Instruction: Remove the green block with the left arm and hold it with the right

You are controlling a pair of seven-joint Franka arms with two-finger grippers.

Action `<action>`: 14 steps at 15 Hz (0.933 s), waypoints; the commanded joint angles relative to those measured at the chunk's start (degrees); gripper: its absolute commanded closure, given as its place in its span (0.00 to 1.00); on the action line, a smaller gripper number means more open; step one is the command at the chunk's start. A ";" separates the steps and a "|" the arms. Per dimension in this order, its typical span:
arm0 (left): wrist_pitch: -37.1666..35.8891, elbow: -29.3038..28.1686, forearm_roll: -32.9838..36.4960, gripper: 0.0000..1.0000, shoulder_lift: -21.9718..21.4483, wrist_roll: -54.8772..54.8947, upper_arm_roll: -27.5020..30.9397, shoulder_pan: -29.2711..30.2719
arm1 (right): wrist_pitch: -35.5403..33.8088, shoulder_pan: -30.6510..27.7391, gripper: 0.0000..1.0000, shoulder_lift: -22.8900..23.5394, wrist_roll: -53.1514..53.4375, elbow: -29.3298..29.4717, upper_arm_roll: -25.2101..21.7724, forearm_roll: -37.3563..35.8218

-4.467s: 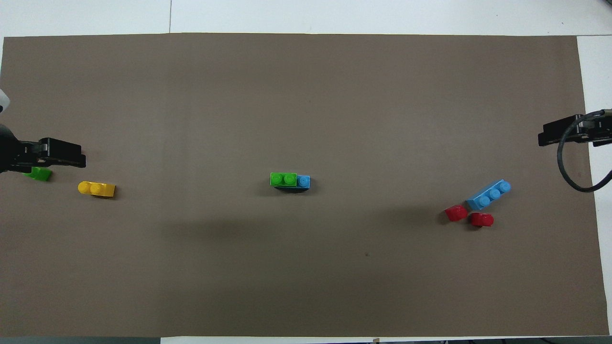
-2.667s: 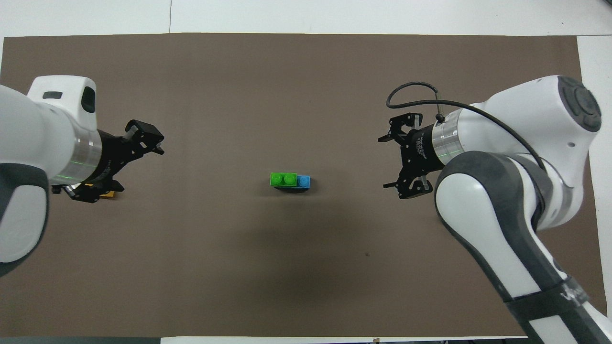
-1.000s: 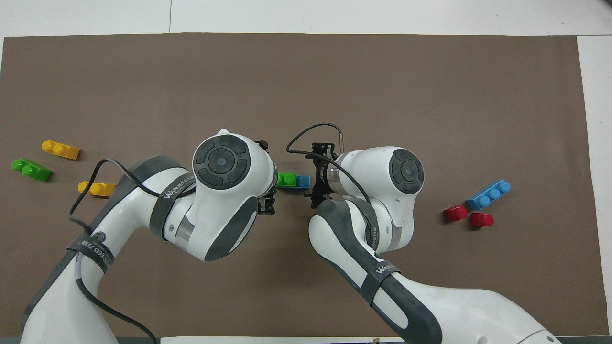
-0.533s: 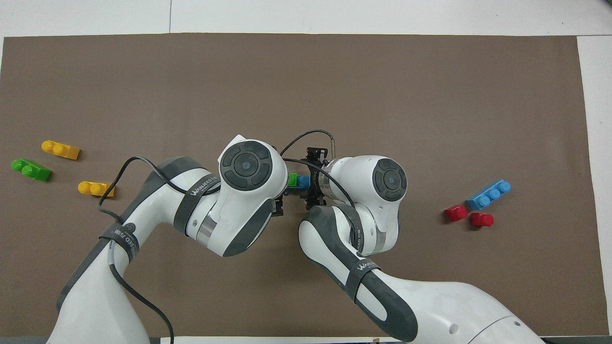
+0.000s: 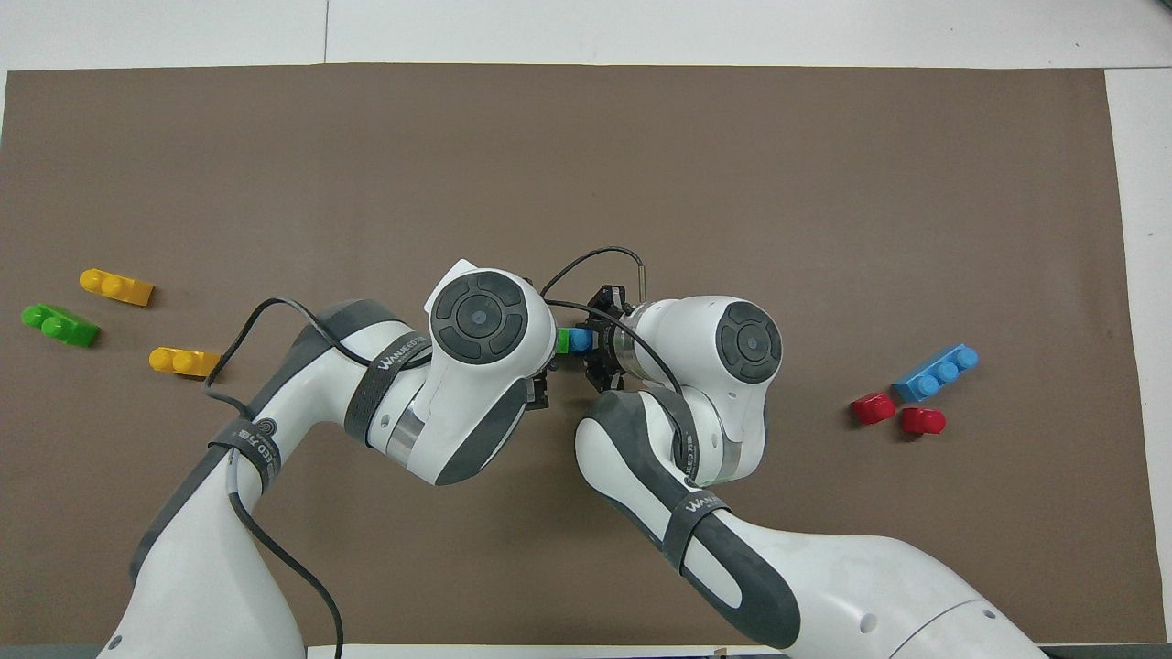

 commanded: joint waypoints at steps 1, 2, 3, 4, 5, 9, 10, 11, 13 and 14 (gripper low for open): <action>1.56 -0.91 1.15 0.00 -0.22 -1.35 0.91 -0.76 | 0.89 -0.26 1.00 -0.04 -0.15 -0.09 0.27 1.75; 1.56 -0.91 1.15 0.00 -0.22 -1.35 0.91 -0.59 | 0.89 -0.26 1.00 0.05 -0.15 -0.09 0.27 1.75; 1.56 -0.91 1.15 0.00 -0.22 -1.35 0.91 -0.59 | 0.98 -0.26 1.00 -0.04 -0.15 -0.09 0.27 1.75; 1.73 -0.91 1.15 0.00 -0.22 -1.35 0.91 -0.59 | 0.98 -0.26 1.00 0.05 -0.15 -0.09 0.27 1.75; 1.99 -0.99 1.15 0.00 -0.22 -1.35 0.91 -0.59 | 0.98 -0.26 1.00 0.05 -0.15 -0.09 0.27 1.75; 3.05 -1.96 1.24 0.32 -0.22 -1.44 1.00 -0.94 | 0.98 -0.26 1.00 0.05 -0.15 -0.09 0.27 2.10; 3.05 -1.96 1.94 0.45 -0.22 -1.79 1.00 -1.03 | 0.98 -0.26 1.00 0.05 -0.15 -0.09 0.27 2.10; 3.05 -1.96 2.81 0.59 -0.30 -3.19 1.00 -0.94 | 0.98 -0.26 1.00 0.05 -0.15 -0.09 0.27 2.10; 3.75 -2.05 4.92 1.00 -0.22 -3.99 0.91 -0.85 | 1.07 -0.17 1.00 0.05 -0.24 -0.09 0.27 2.10; 3.84 -1.96 5.02 1.00 -0.30 -3.99 0.91 -0.85 | 1.07 -0.17 1.00 0.05 -0.24 -0.09 0.27 2.10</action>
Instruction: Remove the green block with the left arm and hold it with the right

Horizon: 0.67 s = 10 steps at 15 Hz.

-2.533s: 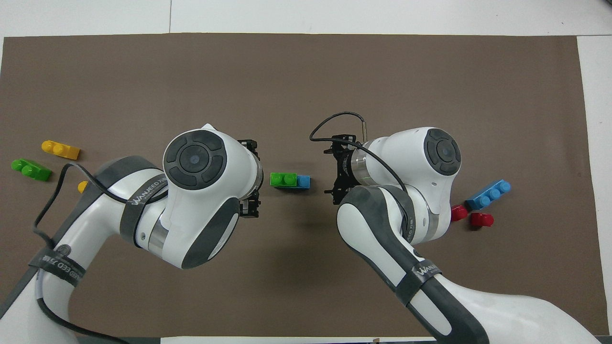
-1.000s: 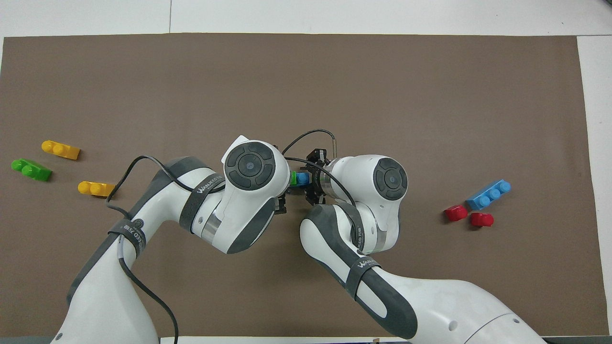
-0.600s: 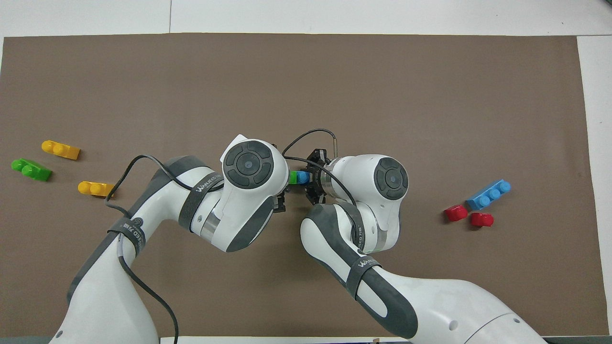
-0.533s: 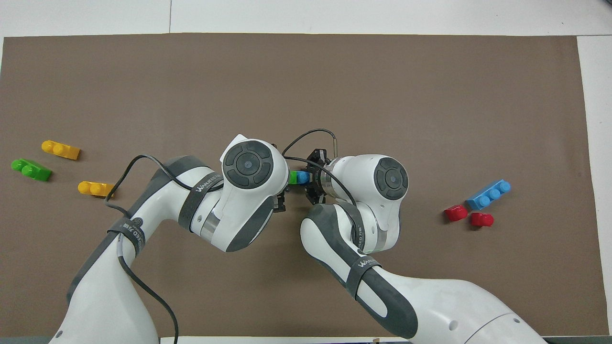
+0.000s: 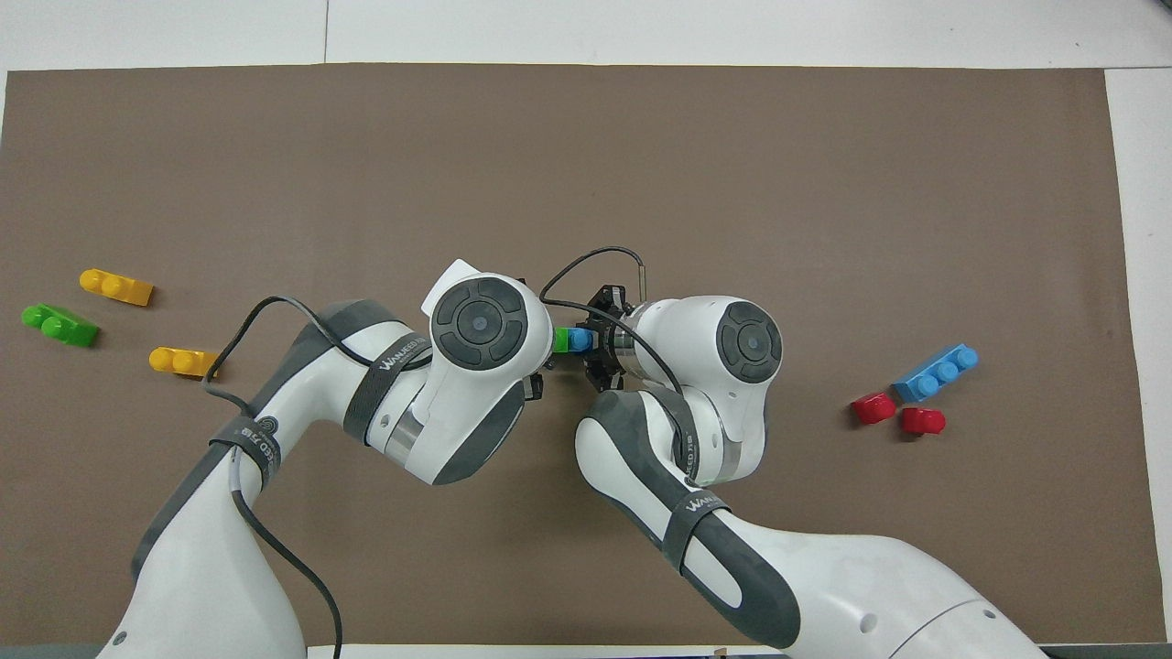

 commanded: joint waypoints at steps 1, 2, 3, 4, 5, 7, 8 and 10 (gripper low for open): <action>1.68 -1.03 1.77 1.00 -0.32 -1.81 0.60 -0.84 | 1.07 -0.18 1.00 0.04 -0.24 -0.09 0.28 2.02; 1.68 -1.02 1.77 1.00 -0.32 -1.63 0.60 -0.76 | 1.07 -0.18 1.00 -0.04 -0.24 -0.09 0.28 1.93; 1.68 -1.02 1.77 1.00 -0.32 -1.72 0.60 -0.76 | 1.07 -0.18 1.00 0.04 -0.24 -0.09 0.28 2.02; 1.68 -1.02 1.77 1.00 -0.49 -1.81 0.51 -0.67 | 1.07 -0.18 1.00 0.04 -0.24 -0.09 0.28 2.02; 1.60 -0.94 1.77 1.00 -0.75 -1.72 0.51 -0.49 | 1.07 -0.18 1.00 0.04 -0.24 -0.09 0.28 2.02; 0.90 -0.85 1.77 1.00 -1.89 -1.28 0.43 -0.23 | 1.07 -0.18 1.00 0.04 -0.24 -0.09 0.28 2.02; 0.37 -0.85 1.77 1.00 -3.03 -1.11 0.43 -0.23 | 1.07 -0.18 1.00 0.04 -0.24 -0.09 0.28 1.93; -2.52 -0.67 1.77 1.00 -5.23 -0.14 0.43 0.21 | 1.07 -0.18 1.00 0.04 -0.24 -0.09 0.28 2.02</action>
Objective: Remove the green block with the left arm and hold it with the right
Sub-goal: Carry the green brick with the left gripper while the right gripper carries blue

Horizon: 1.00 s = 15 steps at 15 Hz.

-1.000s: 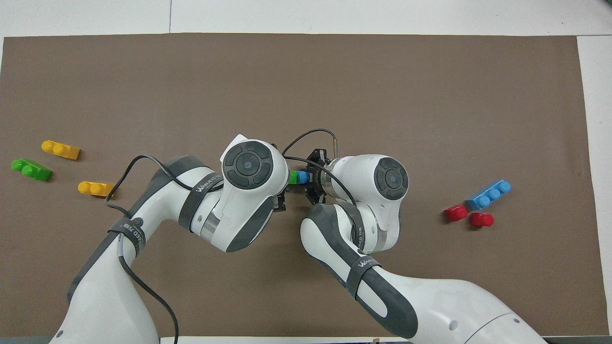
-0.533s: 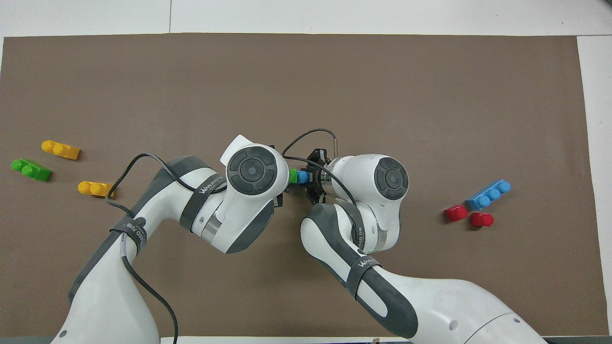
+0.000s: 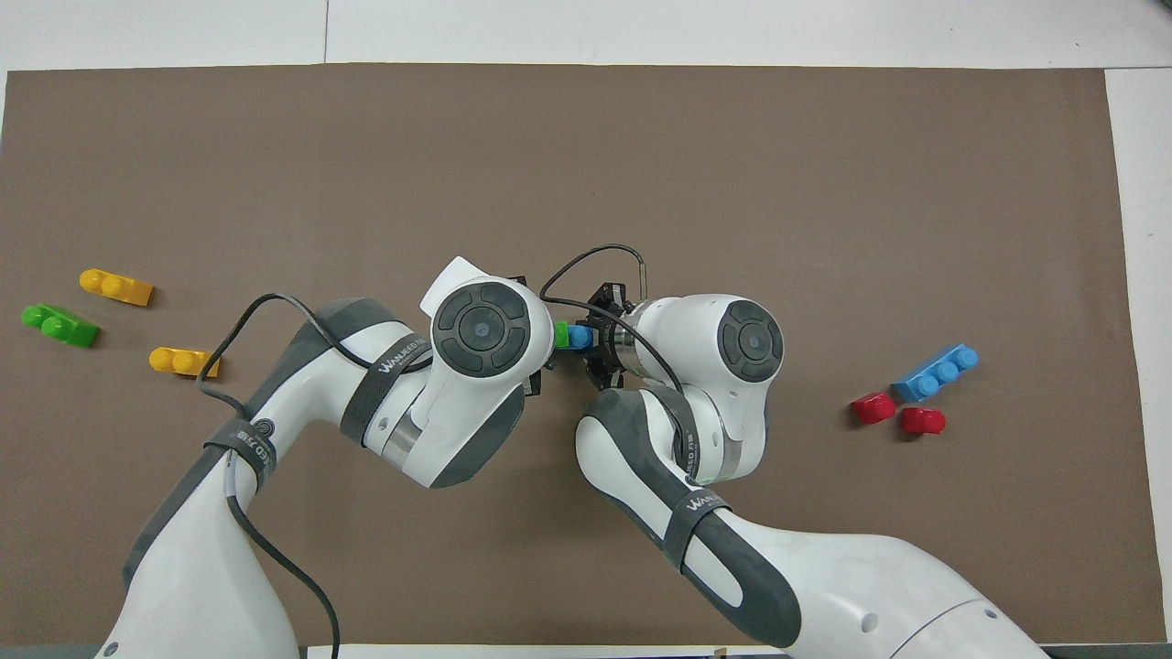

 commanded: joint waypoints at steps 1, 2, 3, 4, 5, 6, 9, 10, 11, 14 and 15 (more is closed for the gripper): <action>-3.48 -0.53 0.81 1.00 -4.87 0.36 0.40 0.65 | 0.86 -0.15 1.00 -0.06 -0.24 -0.39 0.38 2.02; -4.28 -0.53 0.81 1.00 -5.93 0.63 0.40 0.66 | 0.86 -0.15 1.00 -0.06 -0.24 -0.39 0.38 2.02; -5.07 -0.53 0.81 1.00 -6.89 0.80 0.40 0.75 | 0.68 -0.23 1.00 -0.06 -0.50 -0.30 0.29 1.93; -6.03 -0.62 0.63 1.00 -8.12 1.94 0.49 0.83 | 0.16 -0.67 1.00 -0.23 -1.11 -0.04 0.20 1.93; -7.44 -0.62 0.28 1.00 -9.44 3.25 0.49 1.97 | -0.63 -1.98 1.00 -0.67 -3.03 -0.12 0.20 1.93; -8.75 -0.53 0.10 1.00 -10.15 5.01 0.40 2.93 | -2.90 -3.99 1.00 -1.63 -5.40 0.05 0.20 1.93; -11.57 -0.36 -1.65 1.00 -12.26 13.52 0.49 7.23 | -13.52 -12.50 1.00 -5.40 -15.50 0.93 -0.15 1.32; -12.71 -0.18 -2.70 1.00 -12.87 17.64 0.49 9.43 | -17.99 -16.63 1.00 -6.90 -19.53 1.37 -0.24 0.97; -13.59 -0.09 -3.49 1.00 -13.58 21.77 0.49 11.88 | -22.21 -20.41 1.00 -7.96 -24.18 1.98 -0.24 0.88; -16.49 0.17 -5.87 1.00 -15.07 35.21 0.58 19.27 | -29.80 -30.70 1.00 -9.02 -36.76 2.16 -0.32 -0.96; -17.63 0.17 -5.96 1.00 -15.51 39.17 0.66 21.03 | -30.25 -33.17 1.00 -9.02 -38.54 1.64 -0.32 -2.62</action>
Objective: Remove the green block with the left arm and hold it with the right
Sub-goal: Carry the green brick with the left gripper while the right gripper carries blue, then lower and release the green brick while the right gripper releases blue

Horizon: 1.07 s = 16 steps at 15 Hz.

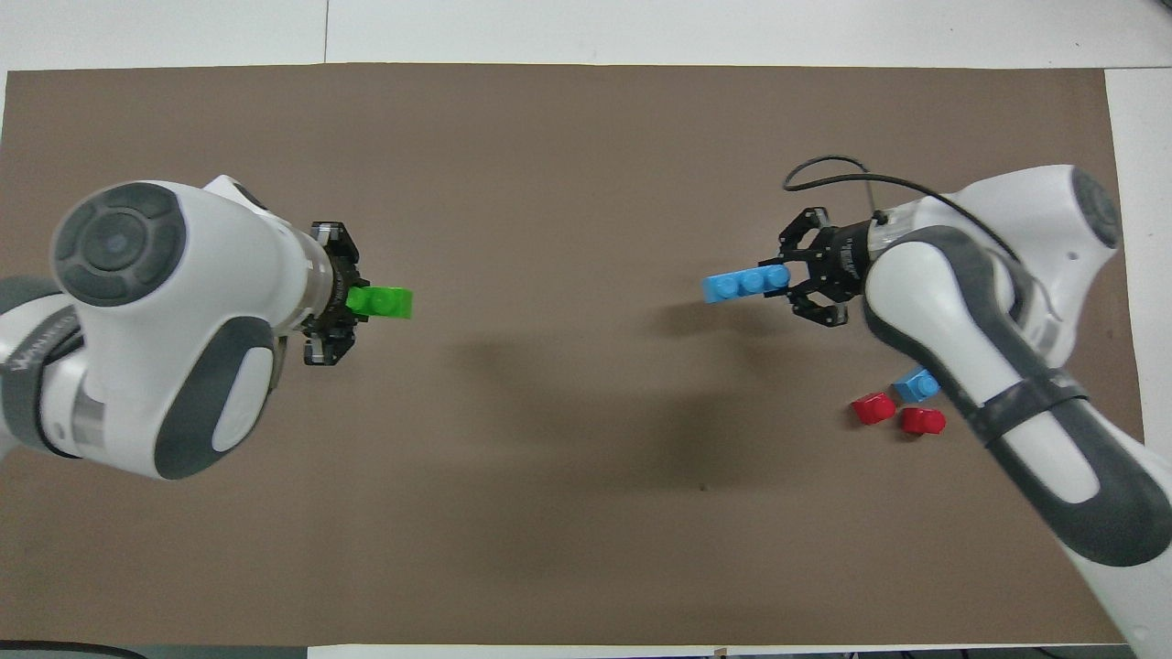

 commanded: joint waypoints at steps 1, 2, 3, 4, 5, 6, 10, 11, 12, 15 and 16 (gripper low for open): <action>-3.48 -0.22 -1.58 1.00 -1.83 11.33 -0.39 5.79 | -1.63 -5.92 1.00 -0.14 -5.71 -1.34 0.92 -3.41; -3.57 -0.22 -1.58 1.00 -1.83 14.15 -0.39 7.63 | -2.07 -7.50 1.00 0.03 -5.98 -1.51 0.92 -4.47; -3.22 -0.39 -1.58 1.00 -1.83 17.05 -0.30 9.22 | -2.34 -9.51 1.00 0.47 -7.63 -1.69 0.92 -5.35; -2.96 -0.65 -1.58 1.00 -1.83 20.47 -0.30 10.97 | -2.34 -11.01 1.00 1.00 -9.82 -1.69 0.92 -5.53; -2.78 -0.57 -1.67 1.00 -1.74 24.34 -0.30 12.99 | -2.16 -12.42 1.00 2.05 -11.67 -1.69 0.92 -5.62; -2.08 -0.57 -1.67 1.00 -1.31 27.07 -0.30 14.67 | -2.08 -13.83 1.00 2.75 -13.43 -1.69 0.92 -5.62; 4.32 -0.39 -1.58 1.00 3.69 32.45 -0.21 18.64 | -1.20 -14.28 1.00 4.34 -14.59 -2.74 0.92 -5.45; 6.25 -0.39 -1.58 1.00 4.84 33.24 -0.12 19.42 | -1.20 -14.28 1.00 4.69 -14.50 -2.83 0.92 -5.27; 7.58 -0.22 -1.58 1.00 6.59 34.64 -0.21 20.65 | -1.20 -14.37 1.00 4.87 -14.59 -2.83 0.92 -5.09; 11.45 1.54 -1.49 1.00 11.43 37.29 -0.12 21.62 | -1.37 -14.54 0.82 4.87 -13.98 -2.83 0.92 -5.00; 12.33 2.24 -1.32 1.00 12.83 37.64 -0.21 22.32 | -1.28 -14.54 0.39 4.87 -14.06 -2.83 0.92 -5.00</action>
